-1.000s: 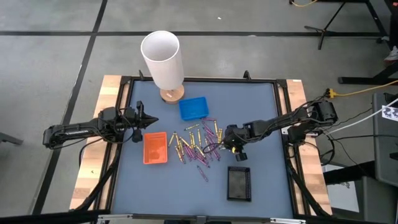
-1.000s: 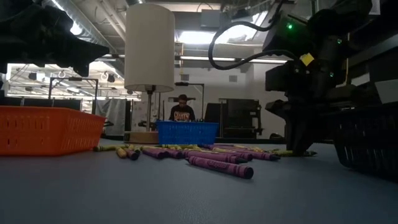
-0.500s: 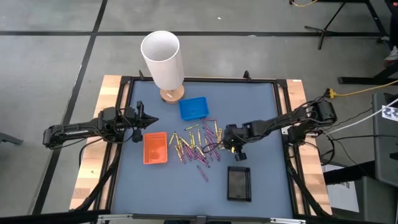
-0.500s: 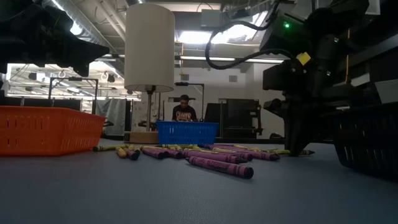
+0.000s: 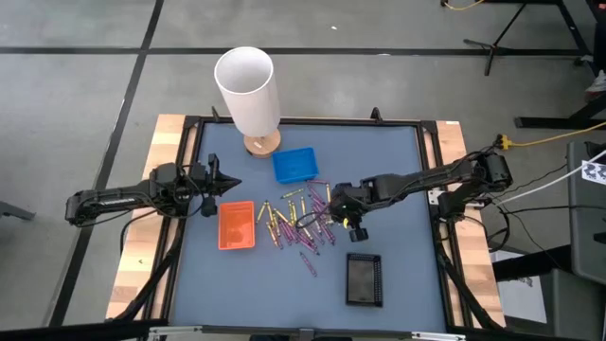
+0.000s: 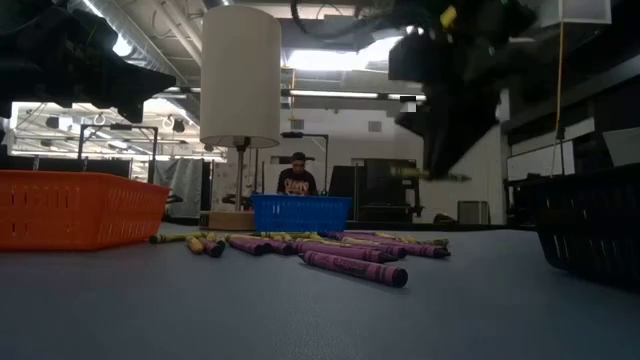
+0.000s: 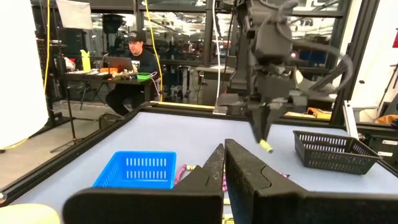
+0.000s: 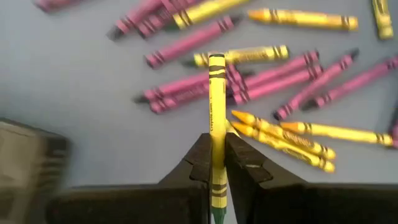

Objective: Sort crayons
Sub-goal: Put the green crayon into the black bin

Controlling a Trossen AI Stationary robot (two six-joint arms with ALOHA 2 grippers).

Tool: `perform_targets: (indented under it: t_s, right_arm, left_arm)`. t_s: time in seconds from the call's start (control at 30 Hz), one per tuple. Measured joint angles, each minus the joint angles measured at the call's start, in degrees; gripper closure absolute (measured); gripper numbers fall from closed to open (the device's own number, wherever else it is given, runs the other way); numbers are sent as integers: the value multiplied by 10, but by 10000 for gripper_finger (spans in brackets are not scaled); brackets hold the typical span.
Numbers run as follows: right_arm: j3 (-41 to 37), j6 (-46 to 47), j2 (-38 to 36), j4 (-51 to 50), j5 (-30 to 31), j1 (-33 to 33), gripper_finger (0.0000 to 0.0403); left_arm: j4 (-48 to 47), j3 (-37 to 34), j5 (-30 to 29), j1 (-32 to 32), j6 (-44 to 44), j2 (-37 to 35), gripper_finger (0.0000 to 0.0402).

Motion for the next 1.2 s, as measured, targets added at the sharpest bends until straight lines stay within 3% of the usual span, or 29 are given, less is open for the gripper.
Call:
perform_targets:
  t_s: [0.27,0.5,1.0,1.2]
  right_arm:
    - [44,116,-1,-4,-129,5,375]
    - [44,194,-1,-34,-197,50,375]
    - [43,312,-1,-76,-200,185,375]
    - [43,345,-1,-77,-139,220,374]
  left_arm:
    - [0,0,0,0,0,0,401]
    - [-3,0,0,0,0,0,401]
    - [-4,0,0,0,0,0,401]
    - [-4,0,0,0,0,0,401]
